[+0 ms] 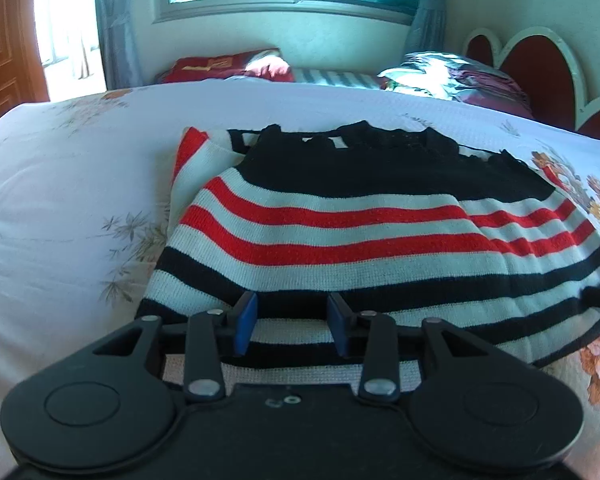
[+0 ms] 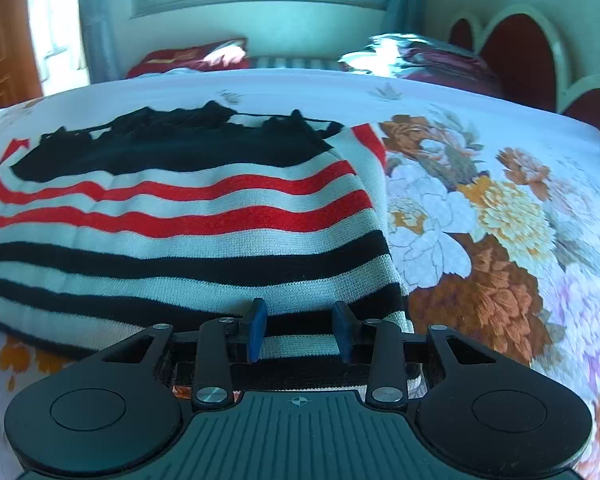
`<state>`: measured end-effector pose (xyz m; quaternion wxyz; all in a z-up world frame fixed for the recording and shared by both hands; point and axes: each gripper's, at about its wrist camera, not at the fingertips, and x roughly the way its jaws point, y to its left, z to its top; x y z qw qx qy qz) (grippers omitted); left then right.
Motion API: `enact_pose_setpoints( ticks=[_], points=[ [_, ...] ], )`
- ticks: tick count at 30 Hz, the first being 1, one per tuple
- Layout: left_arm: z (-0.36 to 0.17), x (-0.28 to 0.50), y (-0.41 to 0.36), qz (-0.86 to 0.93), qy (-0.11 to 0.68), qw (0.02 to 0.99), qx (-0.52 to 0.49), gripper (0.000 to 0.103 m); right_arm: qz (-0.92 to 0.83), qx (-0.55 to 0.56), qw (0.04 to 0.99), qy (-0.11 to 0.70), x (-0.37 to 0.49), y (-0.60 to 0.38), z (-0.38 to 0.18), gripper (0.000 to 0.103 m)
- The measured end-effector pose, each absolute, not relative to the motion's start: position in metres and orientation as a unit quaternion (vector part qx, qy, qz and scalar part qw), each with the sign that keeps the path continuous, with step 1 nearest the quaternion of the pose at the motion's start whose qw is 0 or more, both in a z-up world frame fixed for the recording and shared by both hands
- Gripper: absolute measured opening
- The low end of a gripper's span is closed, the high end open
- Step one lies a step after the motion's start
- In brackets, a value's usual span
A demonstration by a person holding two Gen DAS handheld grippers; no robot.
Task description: Fold small clothes
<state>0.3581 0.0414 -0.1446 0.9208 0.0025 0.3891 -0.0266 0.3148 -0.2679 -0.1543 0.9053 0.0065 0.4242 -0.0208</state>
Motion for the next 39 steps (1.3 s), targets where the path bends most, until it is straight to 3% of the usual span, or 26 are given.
enact_pose_setpoints(
  ticks=[2, 4, 7, 20, 24, 32, 36, 39],
  points=[
    [-0.143, 0.359, 0.038, -0.026, 0.397, 0.917, 0.004, 0.053, -0.004, 0.014, 0.902, 0.432, 0.316, -0.272, -0.148, 0.04],
    [-0.141, 0.358, 0.034, -0.019, 0.405, 0.914, 0.005, 0.059, 0.021, 0.029, 0.906, 0.423, 0.316, -0.275, -0.138, 0.058],
    [-0.139, 0.357, 0.028, -0.004, 0.414, 0.91, 0.0, 0.073, 0.056, 0.026, 0.918, 0.392, 0.316, -0.268, -0.121, 0.062],
    [-0.125, 0.322, 0.053, 0.033, 0.431, 0.895, -0.113, 0.08, 0.128, 0.039, 0.912, 0.387, 0.343, -0.228, -0.12, 0.062],
    [-0.138, 0.306, 0.082, 0.034, 0.437, 0.874, -0.209, 0.08, 0.12, 0.053, 0.908, 0.397, 0.345, -0.222, -0.13, 0.062],
    [-0.166, 0.33, 0.108, 0.011, 0.367, 0.861, -0.351, 0.086, 0.099, 0.038, 0.913, 0.394, 0.36, -0.199, -0.134, 0.062],
    [-0.176, 0.349, 0.116, 0.002, 0.335, 0.857, -0.391, 0.077, 0.084, 0.03, 0.919, 0.383, 0.377, -0.188, -0.135, 0.062],
    [-0.187, 0.358, 0.125, 0.002, 0.322, 0.847, -0.423, 0.046, 0.078, 0.007, 0.912, 0.402, 0.387, -0.176, -0.149, 0.062]
  ],
)
